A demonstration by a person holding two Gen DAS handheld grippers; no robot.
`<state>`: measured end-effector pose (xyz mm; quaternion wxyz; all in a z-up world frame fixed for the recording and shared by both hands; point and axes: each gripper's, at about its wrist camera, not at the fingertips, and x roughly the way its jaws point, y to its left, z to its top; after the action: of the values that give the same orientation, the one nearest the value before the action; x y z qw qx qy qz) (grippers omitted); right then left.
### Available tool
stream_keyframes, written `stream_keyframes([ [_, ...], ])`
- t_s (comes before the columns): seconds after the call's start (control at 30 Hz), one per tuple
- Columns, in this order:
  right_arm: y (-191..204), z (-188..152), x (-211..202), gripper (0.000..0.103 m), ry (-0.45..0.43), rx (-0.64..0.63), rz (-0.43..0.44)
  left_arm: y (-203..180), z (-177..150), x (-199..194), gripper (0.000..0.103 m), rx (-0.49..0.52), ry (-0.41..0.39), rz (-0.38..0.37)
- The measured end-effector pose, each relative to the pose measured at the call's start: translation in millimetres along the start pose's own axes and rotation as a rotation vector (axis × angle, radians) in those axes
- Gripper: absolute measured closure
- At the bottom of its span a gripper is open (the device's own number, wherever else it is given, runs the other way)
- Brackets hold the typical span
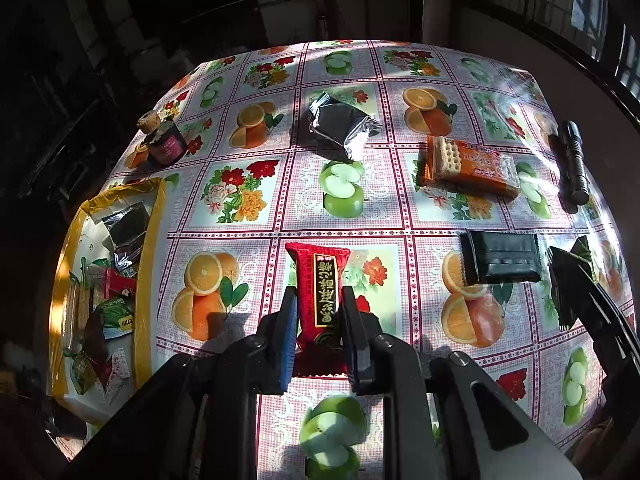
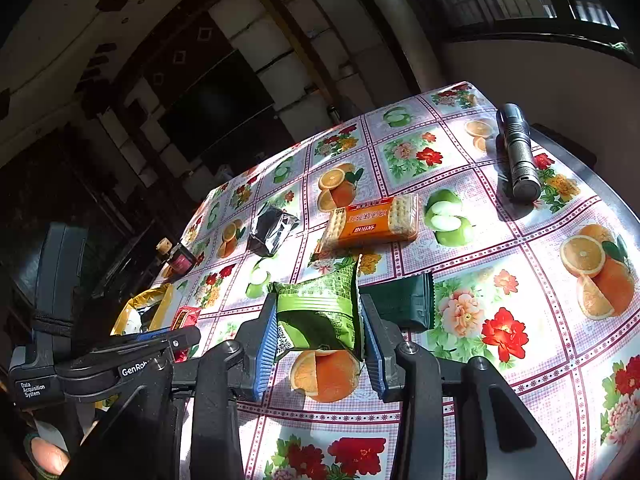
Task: Organize snacks
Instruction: 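Carry the red bar and green bag over the tray with both tools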
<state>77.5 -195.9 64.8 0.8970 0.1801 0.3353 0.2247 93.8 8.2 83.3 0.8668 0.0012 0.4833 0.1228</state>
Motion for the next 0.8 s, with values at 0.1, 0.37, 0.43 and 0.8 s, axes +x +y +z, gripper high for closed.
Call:
stream_keyframes([
  [0.1, 22.9, -6.8, -4.0, 0.062, 0.010, -0.038, 0.024, 20.7, -9.3, -18.6, 0.084, -0.027, -0.034, 0.016],
  [0.37, 70.4, -14.1, -13.2, 0.062, 0.013, -0.116, 0.073, 59.4, -33.2, -43.7, 0.084, -0.079, -0.068, 0.041],
  [0.43, 79.5, -15.7, -14.4, 0.062, 0.015, -0.132, 0.082, 67.4, -37.1, -46.9, 0.084, -0.089, -0.071, 0.046],
  [0.8, 117.9, -26.0, -17.8, 0.062, 0.025, -0.196, 0.115, 95.7, -54.0, -70.3, 0.084, -0.132, -0.118, 0.063],
])
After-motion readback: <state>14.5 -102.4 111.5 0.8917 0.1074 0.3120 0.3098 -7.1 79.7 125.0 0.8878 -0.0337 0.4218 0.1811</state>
